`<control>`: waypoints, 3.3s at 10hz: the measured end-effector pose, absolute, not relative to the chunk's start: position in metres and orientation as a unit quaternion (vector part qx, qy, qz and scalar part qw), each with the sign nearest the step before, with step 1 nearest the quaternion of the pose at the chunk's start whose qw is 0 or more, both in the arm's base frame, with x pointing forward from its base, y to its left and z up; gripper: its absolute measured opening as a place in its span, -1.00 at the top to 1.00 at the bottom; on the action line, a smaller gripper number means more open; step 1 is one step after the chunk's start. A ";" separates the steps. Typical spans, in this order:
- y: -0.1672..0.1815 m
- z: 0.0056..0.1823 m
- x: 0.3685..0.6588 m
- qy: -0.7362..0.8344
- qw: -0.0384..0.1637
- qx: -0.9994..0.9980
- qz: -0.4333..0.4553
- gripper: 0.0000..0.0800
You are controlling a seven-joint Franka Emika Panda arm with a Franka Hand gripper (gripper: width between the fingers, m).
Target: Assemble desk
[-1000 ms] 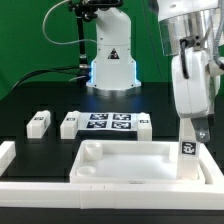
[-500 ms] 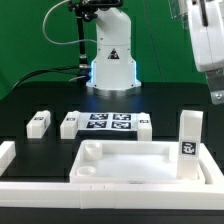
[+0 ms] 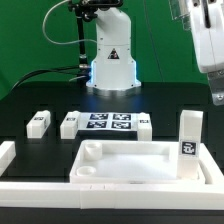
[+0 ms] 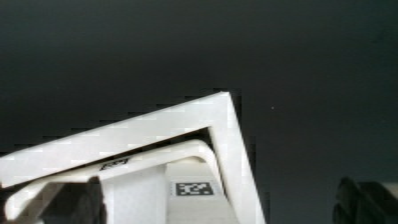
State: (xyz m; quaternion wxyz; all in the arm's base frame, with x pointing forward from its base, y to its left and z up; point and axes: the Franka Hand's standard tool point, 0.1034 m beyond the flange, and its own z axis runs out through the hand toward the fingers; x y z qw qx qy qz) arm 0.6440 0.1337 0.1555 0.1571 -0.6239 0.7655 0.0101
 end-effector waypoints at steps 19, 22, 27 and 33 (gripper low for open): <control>0.111 0.094 0.529 0.176 0.078 -0.981 -0.033 -0.62; 0.097 0.079 0.516 0.061 0.064 -0.995 -0.037 -0.62; 0.070 0.065 0.494 0.039 0.058 -0.998 0.003 -0.62; 0.061 0.046 0.466 0.024 0.029 -0.978 0.206 -0.62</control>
Offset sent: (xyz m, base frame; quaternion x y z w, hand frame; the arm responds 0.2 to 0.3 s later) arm -0.0550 -0.0068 -0.0079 -0.0049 -0.0326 -0.2299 0.9727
